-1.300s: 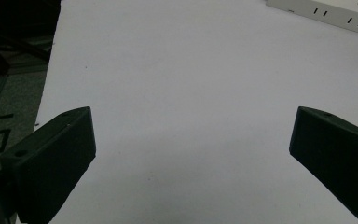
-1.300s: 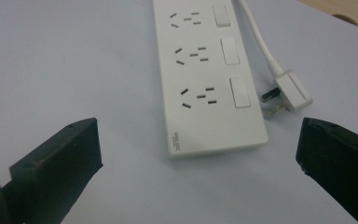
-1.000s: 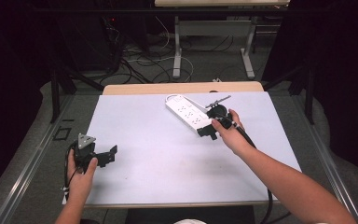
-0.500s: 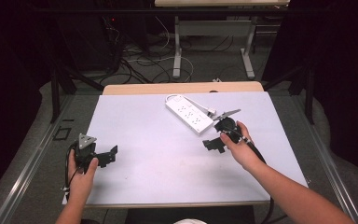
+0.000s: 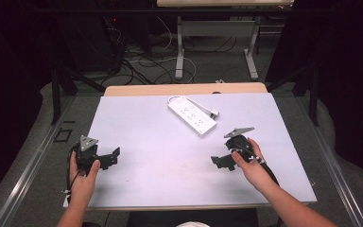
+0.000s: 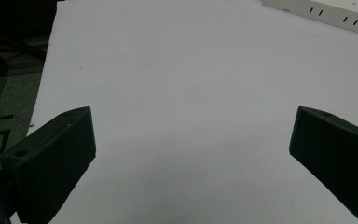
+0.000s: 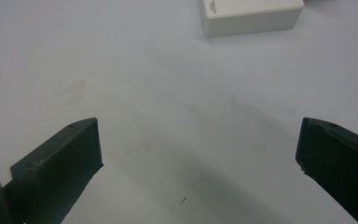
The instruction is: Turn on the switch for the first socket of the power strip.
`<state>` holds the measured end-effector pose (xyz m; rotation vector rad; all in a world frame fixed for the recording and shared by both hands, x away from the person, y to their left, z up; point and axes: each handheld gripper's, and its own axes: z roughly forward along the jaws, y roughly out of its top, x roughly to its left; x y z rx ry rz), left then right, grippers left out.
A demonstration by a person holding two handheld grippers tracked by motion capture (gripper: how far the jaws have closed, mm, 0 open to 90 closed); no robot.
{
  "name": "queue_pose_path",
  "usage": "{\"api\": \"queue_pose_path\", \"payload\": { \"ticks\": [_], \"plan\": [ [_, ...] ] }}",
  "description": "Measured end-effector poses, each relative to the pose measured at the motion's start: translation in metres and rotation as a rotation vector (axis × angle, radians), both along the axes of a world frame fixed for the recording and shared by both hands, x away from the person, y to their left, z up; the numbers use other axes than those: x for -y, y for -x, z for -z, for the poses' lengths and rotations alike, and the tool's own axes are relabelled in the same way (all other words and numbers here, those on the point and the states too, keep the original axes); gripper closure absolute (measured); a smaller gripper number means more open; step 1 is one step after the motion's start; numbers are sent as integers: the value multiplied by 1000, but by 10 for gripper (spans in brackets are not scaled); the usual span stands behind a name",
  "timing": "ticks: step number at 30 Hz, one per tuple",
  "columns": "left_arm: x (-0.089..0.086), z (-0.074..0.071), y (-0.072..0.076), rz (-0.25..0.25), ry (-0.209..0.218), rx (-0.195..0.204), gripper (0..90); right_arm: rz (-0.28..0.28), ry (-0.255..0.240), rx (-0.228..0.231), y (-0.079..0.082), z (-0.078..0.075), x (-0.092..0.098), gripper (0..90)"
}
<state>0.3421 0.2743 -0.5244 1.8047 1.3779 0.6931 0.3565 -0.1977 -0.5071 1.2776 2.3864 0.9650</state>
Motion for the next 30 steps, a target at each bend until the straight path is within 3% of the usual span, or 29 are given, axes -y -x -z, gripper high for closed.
{"api": "queue_pose_path", "payload": {
  "ticks": [13, 21, 30],
  "plan": [
    [0, 0, 0, -6, 7, 4, 1, 65, -43, 30, 23, 12, 25, 12],
    [0, 0, 0, -5, 2, 2, 1, 96, -26, 75, 29, 22, 46, 12],
    [1, 0, 0, -2, 0, 0, 1, 142, -54, 81, 30, 30, 63, 12]
  ]
}}
